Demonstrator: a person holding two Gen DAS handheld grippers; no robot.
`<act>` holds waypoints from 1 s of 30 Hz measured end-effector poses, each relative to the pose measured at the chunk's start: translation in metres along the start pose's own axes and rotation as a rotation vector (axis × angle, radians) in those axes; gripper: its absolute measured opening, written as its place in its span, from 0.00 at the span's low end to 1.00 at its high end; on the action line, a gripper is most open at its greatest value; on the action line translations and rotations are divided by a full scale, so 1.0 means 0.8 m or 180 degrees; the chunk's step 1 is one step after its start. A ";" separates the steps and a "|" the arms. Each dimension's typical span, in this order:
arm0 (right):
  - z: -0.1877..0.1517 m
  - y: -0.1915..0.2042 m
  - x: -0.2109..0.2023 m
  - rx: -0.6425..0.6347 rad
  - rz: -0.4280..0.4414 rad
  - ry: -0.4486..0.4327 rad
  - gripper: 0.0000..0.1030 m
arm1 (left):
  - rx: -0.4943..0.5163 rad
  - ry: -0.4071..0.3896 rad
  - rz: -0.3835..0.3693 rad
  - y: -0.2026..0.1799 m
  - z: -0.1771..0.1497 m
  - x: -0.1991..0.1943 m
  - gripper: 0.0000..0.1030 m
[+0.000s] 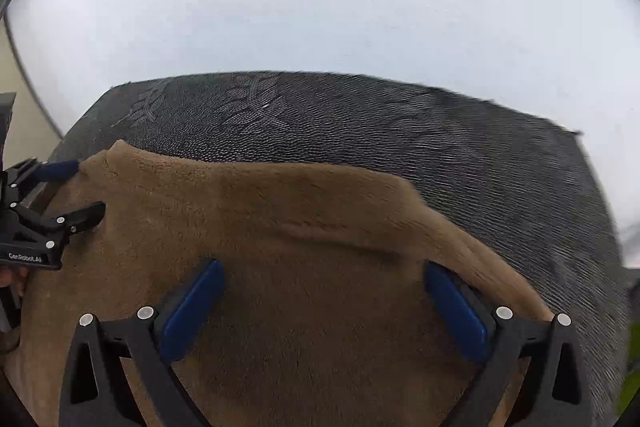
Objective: Fold clothes
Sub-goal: 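Release the blanket edge with both grippers and spread it over the mat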
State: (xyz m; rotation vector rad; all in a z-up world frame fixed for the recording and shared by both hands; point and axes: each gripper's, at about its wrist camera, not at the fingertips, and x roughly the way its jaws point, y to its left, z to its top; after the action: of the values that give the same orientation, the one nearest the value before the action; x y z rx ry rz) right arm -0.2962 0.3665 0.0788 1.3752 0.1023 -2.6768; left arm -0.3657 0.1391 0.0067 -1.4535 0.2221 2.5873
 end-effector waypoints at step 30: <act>-0.219 0.068 -0.138 -0.0420 0.0251 0.0108 1.00 | 0.0110 -0.0127 -0.0195 -0.031 -0.201 -0.112 1.00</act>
State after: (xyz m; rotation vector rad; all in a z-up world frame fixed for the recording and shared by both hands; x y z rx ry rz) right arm -0.0837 0.3428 0.0668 1.3556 0.2193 -2.5339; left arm -0.1806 0.1234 -0.0008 -1.3737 0.2127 2.5483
